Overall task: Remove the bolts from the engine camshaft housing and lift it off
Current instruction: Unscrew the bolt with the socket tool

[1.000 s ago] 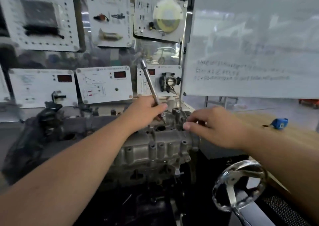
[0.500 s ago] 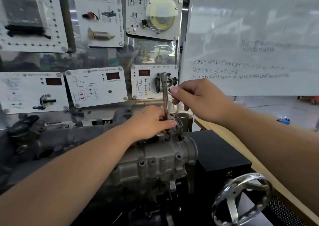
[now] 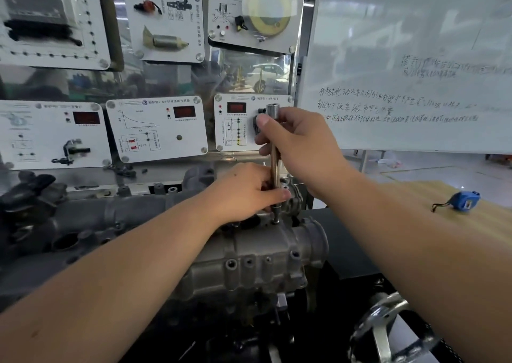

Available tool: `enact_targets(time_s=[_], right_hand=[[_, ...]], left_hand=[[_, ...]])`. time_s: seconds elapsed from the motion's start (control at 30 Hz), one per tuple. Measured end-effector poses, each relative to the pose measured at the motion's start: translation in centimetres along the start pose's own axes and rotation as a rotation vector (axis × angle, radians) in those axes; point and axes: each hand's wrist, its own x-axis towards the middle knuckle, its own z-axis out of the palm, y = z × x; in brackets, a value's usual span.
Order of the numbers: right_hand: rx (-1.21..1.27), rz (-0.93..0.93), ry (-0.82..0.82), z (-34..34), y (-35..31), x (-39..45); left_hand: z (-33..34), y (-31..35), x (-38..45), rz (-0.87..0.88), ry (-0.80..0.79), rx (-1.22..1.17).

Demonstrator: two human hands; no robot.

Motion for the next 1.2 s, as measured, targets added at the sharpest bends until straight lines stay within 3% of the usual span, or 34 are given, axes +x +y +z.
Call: enact_targets(time_s=[0.33,0.47,0.7,0.83,1.03,1.2], right_hand=[[0.319,-0.028,-0.004,1.4,2.3,-0.4],[0.364,-0.056,-0.037,1.5,2.4,-0.6],[0.092,-0.104,0.220,2.2,4.6,-1.8],[-0.055,-0.124,0.221,2.1,5.1,-1.9],[-0.046,-0.128,0.176,2.7,5.1,-1.9],[-0.042,-0.155,0.201,2.9,5.1,-2.3]], left_hand=[[0.1,0.0,0.0,0.056,0.011,0.128],[-0.1,-0.1,-0.1,0.062,-0.103,0.053],[0.1,0.6,-0.1,0.081,-0.095,0.103],[0.1,0.6,-0.1,0.084,-0.078,0.095],[-0.2,0.1,-0.5,0.075,-0.155,-0.037],[-0.2,0.5,-0.6,0.118,-0.097,-0.003]])
